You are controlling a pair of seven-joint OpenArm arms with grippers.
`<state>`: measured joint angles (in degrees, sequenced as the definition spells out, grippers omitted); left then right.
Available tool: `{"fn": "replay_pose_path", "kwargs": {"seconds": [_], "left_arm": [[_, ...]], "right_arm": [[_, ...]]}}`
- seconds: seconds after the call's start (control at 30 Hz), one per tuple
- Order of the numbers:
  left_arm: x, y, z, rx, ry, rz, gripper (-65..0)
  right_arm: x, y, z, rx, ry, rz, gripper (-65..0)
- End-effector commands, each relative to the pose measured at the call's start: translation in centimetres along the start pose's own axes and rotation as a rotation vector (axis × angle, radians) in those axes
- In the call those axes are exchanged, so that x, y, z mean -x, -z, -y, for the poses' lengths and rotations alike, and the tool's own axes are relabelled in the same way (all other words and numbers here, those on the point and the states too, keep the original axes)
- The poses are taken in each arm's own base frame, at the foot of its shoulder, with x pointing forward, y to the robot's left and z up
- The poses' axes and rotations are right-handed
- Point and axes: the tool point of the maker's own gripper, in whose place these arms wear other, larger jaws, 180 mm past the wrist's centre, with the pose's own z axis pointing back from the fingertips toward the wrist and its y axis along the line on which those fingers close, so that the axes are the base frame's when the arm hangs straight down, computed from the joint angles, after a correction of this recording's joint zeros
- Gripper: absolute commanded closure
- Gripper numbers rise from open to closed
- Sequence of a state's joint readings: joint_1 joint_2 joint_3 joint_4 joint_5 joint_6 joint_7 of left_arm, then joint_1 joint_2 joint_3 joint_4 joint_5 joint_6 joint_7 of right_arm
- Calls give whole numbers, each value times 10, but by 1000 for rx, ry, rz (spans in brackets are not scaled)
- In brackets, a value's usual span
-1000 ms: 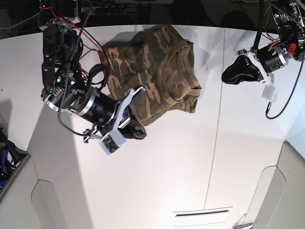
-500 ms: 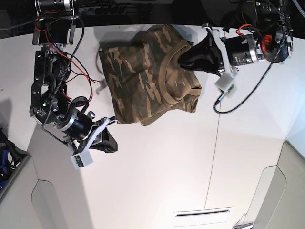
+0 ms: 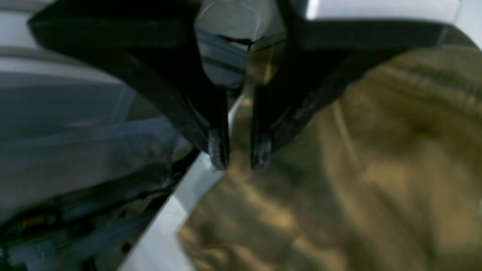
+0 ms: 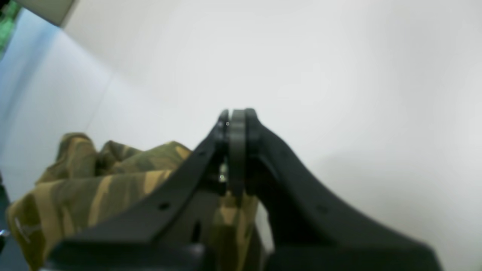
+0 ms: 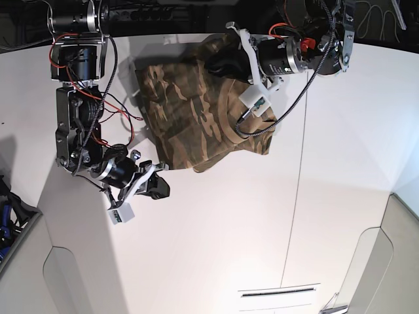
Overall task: Fold the T-shirt properly
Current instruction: 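Grasp the stack's edges with both grippers and tuck them inward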
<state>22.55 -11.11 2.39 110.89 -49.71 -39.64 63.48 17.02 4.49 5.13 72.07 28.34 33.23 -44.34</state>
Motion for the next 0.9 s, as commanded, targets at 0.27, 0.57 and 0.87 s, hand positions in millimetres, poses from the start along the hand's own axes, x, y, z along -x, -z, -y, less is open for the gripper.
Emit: {"fn": "replay_pose_path", "kwargs": {"seconds": [0.27, 0.57, 0.87], "left_arm": [[8, 6, -26, -49, -38, -4, -105], [-2, -7, -55, -168, 2, 20, -105], [-15, -6, -93, -287, 35, 6, -105]], "right_arm": [[-11, 3, 0, -19, 10, 30, 0], [12, 1, 2, -16, 8, -92, 0], [35, -15, 10, -45, 71, -115, 0]]}}
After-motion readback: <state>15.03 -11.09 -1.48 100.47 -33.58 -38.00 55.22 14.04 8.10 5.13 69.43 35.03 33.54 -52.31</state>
